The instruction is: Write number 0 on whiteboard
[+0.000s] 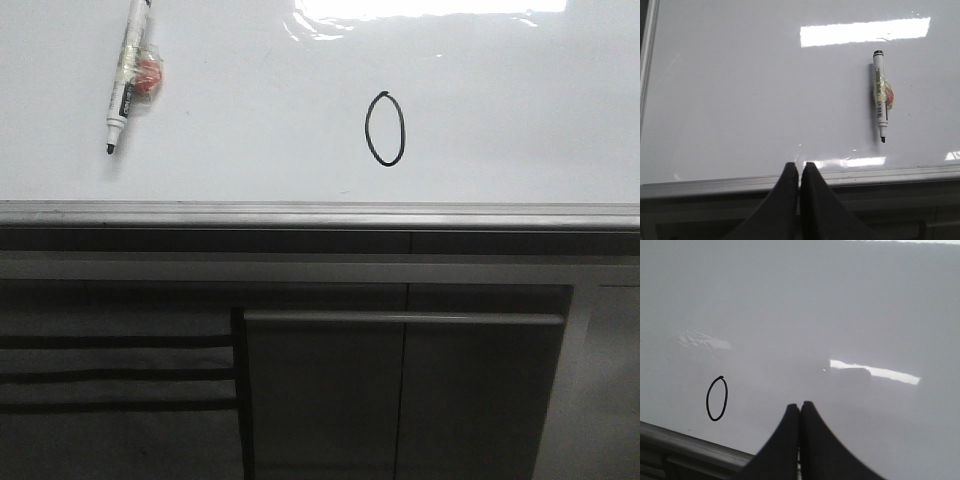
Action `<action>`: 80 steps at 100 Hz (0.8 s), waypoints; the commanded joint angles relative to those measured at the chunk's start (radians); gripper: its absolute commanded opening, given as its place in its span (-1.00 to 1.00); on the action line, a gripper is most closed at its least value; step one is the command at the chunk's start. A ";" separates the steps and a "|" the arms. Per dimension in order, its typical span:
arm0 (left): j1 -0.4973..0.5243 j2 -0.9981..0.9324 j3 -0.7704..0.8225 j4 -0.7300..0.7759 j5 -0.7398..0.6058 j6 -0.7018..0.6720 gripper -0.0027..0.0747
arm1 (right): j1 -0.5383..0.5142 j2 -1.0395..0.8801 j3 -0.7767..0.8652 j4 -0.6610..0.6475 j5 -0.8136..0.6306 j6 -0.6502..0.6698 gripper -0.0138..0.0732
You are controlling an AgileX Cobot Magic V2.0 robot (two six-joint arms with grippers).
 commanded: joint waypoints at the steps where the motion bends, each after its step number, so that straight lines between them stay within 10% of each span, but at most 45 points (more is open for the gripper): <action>1: -0.026 -0.024 0.023 -0.013 -0.081 -0.011 -0.98 | -0.007 -0.001 -0.026 -0.010 -0.086 0.002 -0.83; 80: -0.040 -0.024 0.023 -0.013 -0.069 -0.011 -0.98 | -0.123 -0.185 0.145 0.031 -0.162 0.004 -0.83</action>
